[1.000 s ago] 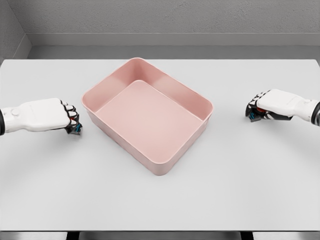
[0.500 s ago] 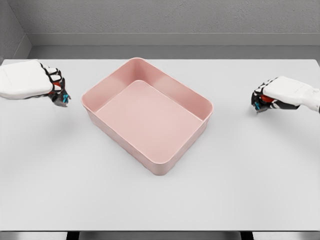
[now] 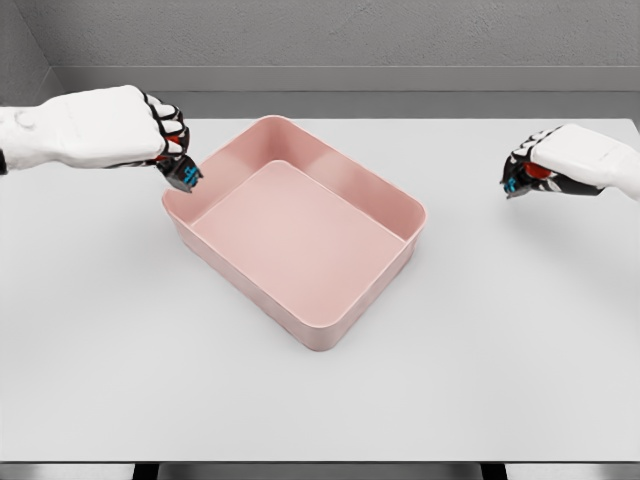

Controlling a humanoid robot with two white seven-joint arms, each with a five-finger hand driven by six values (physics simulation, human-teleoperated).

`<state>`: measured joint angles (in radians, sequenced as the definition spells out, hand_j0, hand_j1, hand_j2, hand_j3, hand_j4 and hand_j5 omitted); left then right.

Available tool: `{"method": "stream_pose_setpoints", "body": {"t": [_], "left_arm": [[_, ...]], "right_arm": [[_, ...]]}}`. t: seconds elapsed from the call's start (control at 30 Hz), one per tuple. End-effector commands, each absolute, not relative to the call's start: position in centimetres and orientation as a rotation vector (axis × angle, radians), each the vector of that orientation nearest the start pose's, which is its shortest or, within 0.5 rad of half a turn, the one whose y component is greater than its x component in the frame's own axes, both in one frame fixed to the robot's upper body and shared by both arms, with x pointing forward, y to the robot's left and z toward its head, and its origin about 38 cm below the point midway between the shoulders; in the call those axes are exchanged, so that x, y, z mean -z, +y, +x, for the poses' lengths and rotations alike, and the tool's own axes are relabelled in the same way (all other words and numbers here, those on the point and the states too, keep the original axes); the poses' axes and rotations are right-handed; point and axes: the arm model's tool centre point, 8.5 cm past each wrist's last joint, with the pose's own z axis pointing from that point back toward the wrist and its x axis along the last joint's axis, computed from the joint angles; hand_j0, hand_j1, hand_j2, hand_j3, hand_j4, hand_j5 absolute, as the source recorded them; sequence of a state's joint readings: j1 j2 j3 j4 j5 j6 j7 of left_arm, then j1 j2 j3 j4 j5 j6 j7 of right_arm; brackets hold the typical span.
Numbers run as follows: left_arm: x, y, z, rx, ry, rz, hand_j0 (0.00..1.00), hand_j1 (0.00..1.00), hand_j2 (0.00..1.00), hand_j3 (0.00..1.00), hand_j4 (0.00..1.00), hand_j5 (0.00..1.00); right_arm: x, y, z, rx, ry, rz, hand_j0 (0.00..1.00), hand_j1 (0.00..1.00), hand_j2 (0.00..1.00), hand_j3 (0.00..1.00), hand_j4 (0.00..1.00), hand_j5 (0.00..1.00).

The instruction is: Put the industrial switch in the basket with both arms

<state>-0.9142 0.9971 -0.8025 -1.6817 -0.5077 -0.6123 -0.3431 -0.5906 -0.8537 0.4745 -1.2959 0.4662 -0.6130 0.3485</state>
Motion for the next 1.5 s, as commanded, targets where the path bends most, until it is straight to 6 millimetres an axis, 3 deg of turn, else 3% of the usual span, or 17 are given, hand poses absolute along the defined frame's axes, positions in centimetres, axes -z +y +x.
{"method": "stream_pose_setpoints", "body": {"t": [0.0,0.2,0.37,0.43,0.53,0.63,0.7,0.73,0.8,0.9,1.03,1.1,1.13,1.2,1.27,1.37,1.47], "left_arm": [[-30.6,24.6,41.6,-2.696,1.771,-0.732,0.32,0.32,0.32,0.32,0.32,0.32],[-29.6,20.0,42.0,-2.671,1.754,-0.610,0.32,0.32,0.32,0.32,0.32,0.32],[-26.6,18.5,44.6,-2.763,1.717,-0.590,0.32,0.32,0.32,0.32,0.32,0.32],[-26.2,18.1,44.5,-2.765,1.706,-0.579,0.32,0.32,0.32,0.32,0.32,0.32],[-25.8,17.9,44.4,-2.770,1.700,-0.560,0.38,0.38,0.38,0.38,0.38,0.38],[-25.7,18.0,44.4,-2.776,1.694,-0.560,0.47,0.47,0.47,0.47,0.47,0.47],[-25.7,18.2,44.4,-2.780,1.690,-0.565,0.60,0.60,0.60,0.60,0.60,0.60],[-25.8,18.2,44.4,-2.779,1.692,-0.567,0.75,0.75,0.75,0.75,0.75,0.75],[-25.7,18.2,44.4,-2.780,1.694,-0.563,0.92,0.92,0.92,0.92,0.92,0.92],[-25.8,18.1,44.4,-2.776,1.697,-0.561,0.99,0.99,0.99,0.99,0.99,0.99],[-25.9,18.0,44.4,-2.772,1.705,-0.559,1.00,1.00,1.00,1.00,1.00,1.00],[-27.2,19.0,44.7,-2.758,1.726,-0.603,1.00,1.00,1.00,1.00,1.00,1.00],[-28.3,21.3,44.7,-2.777,1.804,-0.592,1.00,1.00,1.00,1.00,1.00,1.00],[-32.1,28.7,43.5,-2.818,2.074,-0.568,1.00,1.00,1.00,1.00,1.00,1.00],[-34.1,33.8,42.0,-2.858,2.213,-0.604,1.00,1.00,1.00,1.00,1.00,1.00],[-32.7,37.6,40.5,-3.004,2.165,-0.658,1.00,1.00,1.00,1.00,1.00,1.00],[-29.4,38.0,40.0,-3.091,2.169,-0.560,1.00,1.00,1.00,1.00,1.00,1.00]], "right_arm": [[-23.3,-36.9,44.8,-1.858,-1.488,-0.628,0.47,0.47,0.47,0.47,0.47,0.47],[-24.8,-34.8,44.2,-1.887,-1.573,-0.615,0.47,0.47,0.47,0.47,0.47,0.47],[-26.0,-32.9,43.6,-1.920,-1.638,-0.607,0.47,0.47,0.47,0.47,0.47,0.47],[-26.5,-31.1,43.1,-1.938,-1.697,-0.588,0.44,0.44,0.44,0.44,0.44,0.44],[-26.7,-30.4,42.9,-1.947,-1.720,-0.582,0.44,0.44,0.44,0.44,0.44,0.44],[-26.9,-29.4,42.8,-1.949,-1.752,-0.570,0.44,0.44,0.44,0.44,0.44,0.44],[-27.0,-29.1,42.6,-1.953,-1.760,-0.567,0.44,0.44,0.44,0.44,0.44,0.44],[-27.1,-29.0,42.5,-1.958,-1.767,-0.566,0.44,0.44,0.44,0.44,0.44,0.44],[-27.1,-28.5,42.5,-1.955,-1.782,-0.559,0.44,0.44,0.44,0.44,0.44,0.44],[-27.6,-27.4,42.1,-1.957,-1.830,-0.538,0.44,0.44,0.44,0.44,0.44,0.44],[-28.0,-25.8,41.5,-1.967,-1.883,-0.517,0.44,0.44,0.44,0.44,0.44,0.44],[-28.1,-25.4,41.3,-1.970,-1.899,-0.510,0.44,0.44,0.44,0.44,0.44,0.44],[-28.1,-25.4,41.3,-1.971,-1.899,-0.510,0.44,0.44,0.44,0.44,0.44,0.44],[-28.3,-24.7,41.1,-1.970,-1.927,-0.500,0.44,0.44,0.44,0.44,0.44,0.44],[-28.4,-24.4,40.9,-1.972,-1.939,-0.494,0.44,0.44,0.44,0.44,0.44,0.44],[-28.3,-23.5,40.8,-1.962,-1.966,-0.472,0.44,0.44,0.44,0.44,0.44,0.44],[-28.1,-22.6,40.8,-1.954,-1.988,-0.447,0.44,0.44,0.44,0.44,0.44,0.44]]}}
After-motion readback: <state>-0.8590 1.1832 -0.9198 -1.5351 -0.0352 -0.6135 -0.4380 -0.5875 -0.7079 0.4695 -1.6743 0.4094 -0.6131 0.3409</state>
